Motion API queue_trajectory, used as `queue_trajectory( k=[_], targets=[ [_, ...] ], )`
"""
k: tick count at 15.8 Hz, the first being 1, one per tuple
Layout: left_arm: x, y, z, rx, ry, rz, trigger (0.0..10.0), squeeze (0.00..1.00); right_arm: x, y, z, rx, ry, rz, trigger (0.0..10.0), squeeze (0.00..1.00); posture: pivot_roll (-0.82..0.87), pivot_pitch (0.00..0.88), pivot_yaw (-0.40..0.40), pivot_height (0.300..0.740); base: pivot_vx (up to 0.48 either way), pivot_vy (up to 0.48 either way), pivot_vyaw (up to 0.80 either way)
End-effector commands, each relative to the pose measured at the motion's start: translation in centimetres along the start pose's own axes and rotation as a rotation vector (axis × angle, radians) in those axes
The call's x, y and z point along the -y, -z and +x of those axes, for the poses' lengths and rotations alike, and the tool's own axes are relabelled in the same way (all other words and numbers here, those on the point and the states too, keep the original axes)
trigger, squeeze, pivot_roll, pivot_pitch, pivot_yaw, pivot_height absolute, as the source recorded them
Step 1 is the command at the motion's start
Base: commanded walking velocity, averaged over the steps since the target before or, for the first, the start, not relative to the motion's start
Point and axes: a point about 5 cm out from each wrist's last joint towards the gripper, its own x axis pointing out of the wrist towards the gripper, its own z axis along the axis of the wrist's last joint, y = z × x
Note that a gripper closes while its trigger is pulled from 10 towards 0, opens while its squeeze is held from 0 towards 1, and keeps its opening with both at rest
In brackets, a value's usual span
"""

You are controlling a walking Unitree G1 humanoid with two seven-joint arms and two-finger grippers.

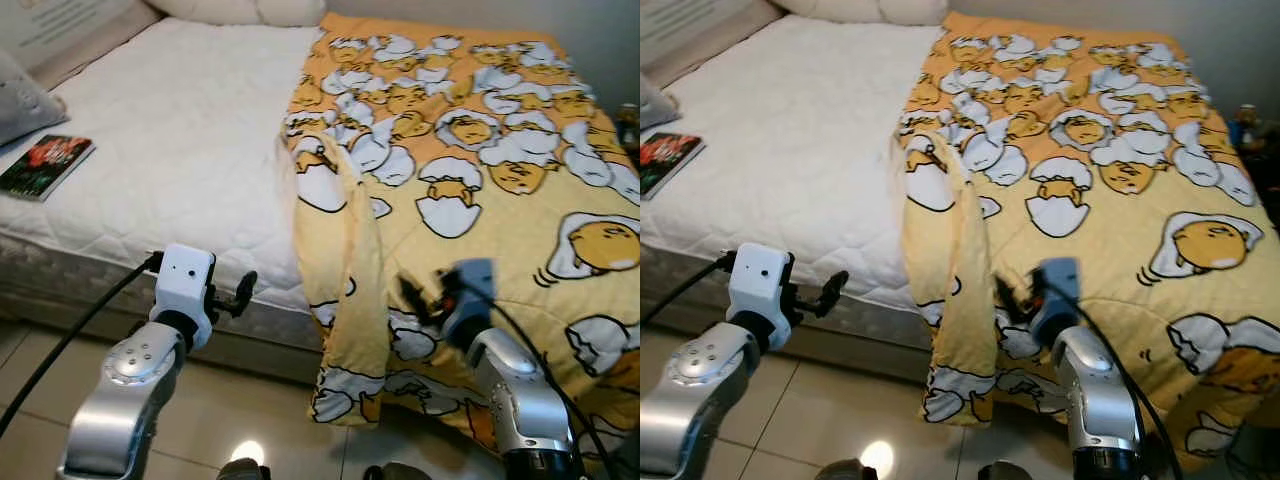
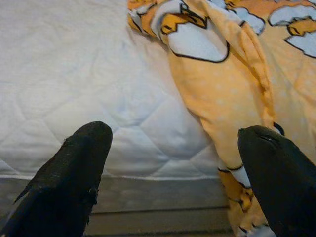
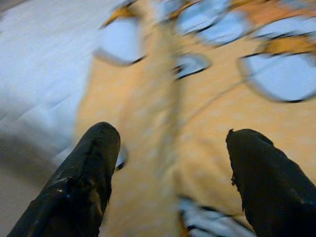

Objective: Clean up the room

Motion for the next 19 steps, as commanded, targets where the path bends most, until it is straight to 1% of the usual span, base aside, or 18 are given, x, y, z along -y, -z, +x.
queue_trajectory(
  k=[1, 2, 3, 5, 6, 7, 8, 19],
  targets=[
    [-0.3, -0.1, 0.2, 0.007, -0.035, 0.015, 10.0, 0.00, 0.6, -0.3, -0.3, 0.026, 0.060, 0.024, 10.0, 1.00, -0.05, 0.000, 0.017, 0.740, 0.000, 0.322, 0.00],
    [-0.5, 0.0, 0.4, 0.008, -0.058, 0.021, 10.0, 0.00, 0.7, 0.1, -0.6, 0.009, 0.092, 0.051, 10.0, 1.00, -0.04, 0.000, 0.014, 0.740, 0.000, 0.326, -0.56],
    [-0.7, 0.1, 0.5, 0.007, -0.072, 0.035, 10.0, 0.00, 0.6, 0.8, -0.8, -0.020, 0.103, 0.057, 10.0, 1.00, -0.04, 0.000, 0.022, 0.740, 0.000, 0.334, -0.63],
    [-0.8, 0.2, 0.6, 0.007, -0.079, 0.042, 10.0, 0.00, 0.8, 1.3, -1.4, -0.029, 0.150, 0.062, 10.0, 1.00, -0.04, 0.000, 0.029, 0.740, 0.000, 0.341, 0.00],
    [-1.0, 0.2, 0.7, 0.013, -0.084, 0.045, 10.0, 0.00, 0.9, 1.5, -1.5, -0.031, 0.190, 0.092, 10.0, 1.00, -0.04, 0.000, 0.036, 0.740, 0.000, 0.352, 0.00],
    [-1.1, 0.1, 0.9, 0.017, -0.087, 0.044, 10.0, 0.00, 0.9, 1.7, -1.4, -0.041, 0.197, 0.098, 10.0, 1.00, -0.04, 0.000, 0.032, 0.740, 0.000, 0.352, 0.00],
    [-1.1, 0.1, 0.9, 0.019, -0.087, 0.047, 10.0, 0.00, 0.8, 1.7, -1.2, -0.050, 0.191, 0.080, 10.0, 1.00, -0.03, 0.000, 0.026, 0.740, 0.000, 0.364, 0.00],
    [-1.1, 0.1, 0.9, 0.019, -0.087, 0.047, 10.0, 0.00, 0.8, 1.7, -1.2, -0.050, 0.191, 0.080, 10.0, 1.00, -0.03, 0.000, 0.026, 0.740, 0.000, 0.364, 0.00]
  ],
)
